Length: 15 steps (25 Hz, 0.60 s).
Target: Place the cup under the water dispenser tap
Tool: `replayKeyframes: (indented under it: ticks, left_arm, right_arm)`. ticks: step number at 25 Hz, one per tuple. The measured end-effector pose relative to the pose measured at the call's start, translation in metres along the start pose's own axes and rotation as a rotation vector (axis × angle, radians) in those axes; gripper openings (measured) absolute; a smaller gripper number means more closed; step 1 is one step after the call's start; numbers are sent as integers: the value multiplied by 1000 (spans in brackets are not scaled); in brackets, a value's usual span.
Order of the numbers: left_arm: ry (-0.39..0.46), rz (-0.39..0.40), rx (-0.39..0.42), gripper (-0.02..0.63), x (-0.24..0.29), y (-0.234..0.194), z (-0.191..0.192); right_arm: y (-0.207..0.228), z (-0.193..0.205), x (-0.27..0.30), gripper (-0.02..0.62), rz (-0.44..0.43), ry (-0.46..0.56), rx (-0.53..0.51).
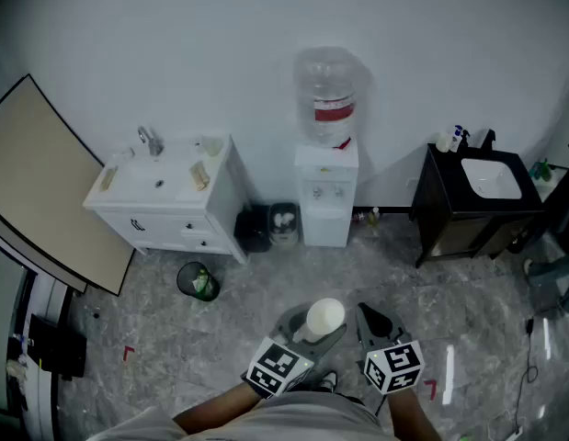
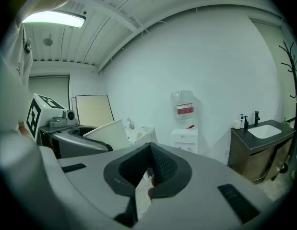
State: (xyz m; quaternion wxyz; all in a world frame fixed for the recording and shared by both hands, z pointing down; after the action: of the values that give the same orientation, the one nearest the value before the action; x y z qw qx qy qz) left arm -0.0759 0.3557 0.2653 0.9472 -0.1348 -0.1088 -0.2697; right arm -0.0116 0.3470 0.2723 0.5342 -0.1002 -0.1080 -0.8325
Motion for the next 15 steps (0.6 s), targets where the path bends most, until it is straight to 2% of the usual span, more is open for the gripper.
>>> replayKeyframes:
  ticks: [9,15]
  left_arm:
    - [1,-11,2,281,6,11,6]
    - [1,-28,-7,281,11,15,9]
  right_arm:
    - [6,5,-10,15,-18,4,-2]
    - [4,-1,-15,15,-63,62,12]
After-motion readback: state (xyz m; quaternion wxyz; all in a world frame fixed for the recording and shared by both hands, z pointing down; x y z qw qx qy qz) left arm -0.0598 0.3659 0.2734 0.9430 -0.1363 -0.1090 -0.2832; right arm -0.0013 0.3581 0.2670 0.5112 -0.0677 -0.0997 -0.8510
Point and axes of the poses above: the fingertips, and each gripper's own axes: x forward along the fingers, y to its right, z out of its underside, the point moved 1 cm from there along -x, backward along the fingers, and after that the axes turned 5 degrees about -x, right-handed, at the moved point
